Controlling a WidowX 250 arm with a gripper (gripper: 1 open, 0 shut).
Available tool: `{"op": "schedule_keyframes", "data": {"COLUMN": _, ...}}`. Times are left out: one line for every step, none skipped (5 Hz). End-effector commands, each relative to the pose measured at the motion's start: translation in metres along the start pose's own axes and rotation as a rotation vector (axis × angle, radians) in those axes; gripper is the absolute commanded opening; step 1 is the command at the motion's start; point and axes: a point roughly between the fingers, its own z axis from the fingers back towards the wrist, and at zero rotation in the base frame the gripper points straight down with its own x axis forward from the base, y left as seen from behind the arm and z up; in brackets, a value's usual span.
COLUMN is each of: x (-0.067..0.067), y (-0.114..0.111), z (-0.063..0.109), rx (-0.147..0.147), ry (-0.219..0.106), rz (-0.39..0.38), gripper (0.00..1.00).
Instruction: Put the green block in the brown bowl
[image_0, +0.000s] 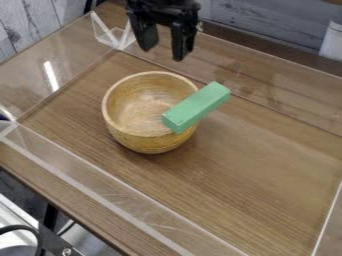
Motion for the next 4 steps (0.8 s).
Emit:
{"op": "schedule_keyframes", "data": {"x": 0.006, "y": -0.023, "z": 0.012, "rx": -0.005, "ry": -0.061, "rz": -0.052, "gripper": 1.00}}
{"op": "schedule_keyframes", "data": {"x": 0.018, "y": -0.024, "z": 0.004, "rx": -0.002, "ry": -0.070, "rz": -0.056, "gripper": 1.00}}
{"op": "schedule_keyframes", "data": {"x": 0.020, "y": -0.011, "z": 0.000, "rx": 0.009, "ry": -0.063, "rz": -0.030, "gripper": 1.00}}
{"op": "schedule_keyframes", "data": {"x": 0.019, "y": -0.003, "z": 0.003, "rx": 0.013, "ry": -0.072, "rz": -0.010, "gripper": 1.00}}
